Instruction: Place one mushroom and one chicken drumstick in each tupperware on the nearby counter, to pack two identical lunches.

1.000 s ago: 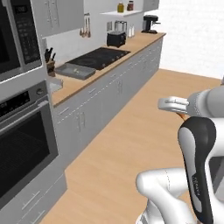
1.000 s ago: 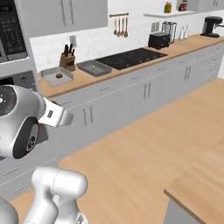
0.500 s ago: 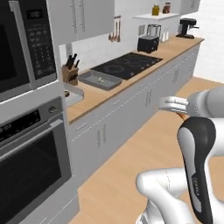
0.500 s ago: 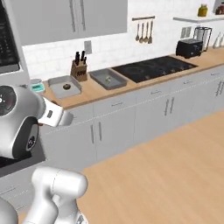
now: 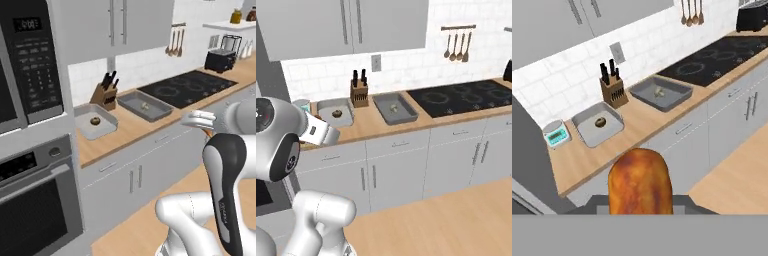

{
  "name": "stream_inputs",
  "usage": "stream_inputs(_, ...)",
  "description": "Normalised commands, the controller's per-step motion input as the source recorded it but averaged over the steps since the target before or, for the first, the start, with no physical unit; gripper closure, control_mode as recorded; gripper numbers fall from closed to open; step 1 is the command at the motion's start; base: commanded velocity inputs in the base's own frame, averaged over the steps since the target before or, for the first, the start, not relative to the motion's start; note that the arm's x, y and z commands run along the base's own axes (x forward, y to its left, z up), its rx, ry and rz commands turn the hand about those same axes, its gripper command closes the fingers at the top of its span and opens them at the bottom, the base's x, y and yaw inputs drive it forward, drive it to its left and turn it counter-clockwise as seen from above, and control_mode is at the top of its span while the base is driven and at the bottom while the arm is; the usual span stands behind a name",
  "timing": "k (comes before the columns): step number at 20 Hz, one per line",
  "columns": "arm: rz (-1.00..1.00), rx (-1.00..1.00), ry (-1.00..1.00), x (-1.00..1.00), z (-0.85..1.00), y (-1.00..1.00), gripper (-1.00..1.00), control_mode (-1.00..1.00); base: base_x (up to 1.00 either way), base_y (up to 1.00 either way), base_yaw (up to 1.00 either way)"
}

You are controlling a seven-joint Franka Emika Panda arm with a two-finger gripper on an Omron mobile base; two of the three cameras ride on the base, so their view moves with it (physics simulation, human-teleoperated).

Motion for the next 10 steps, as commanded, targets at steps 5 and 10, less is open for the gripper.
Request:
stream_inputs(5,0.00,0.00,0.00,0.00,0.00,0.00,1.00,1.00,1.00,-0.37,0.48)
stream_inputs(10,0.00,0.00,0.00,0.00,0.00,0.00,1.00,1.00,1.00,-0.33,0.52)
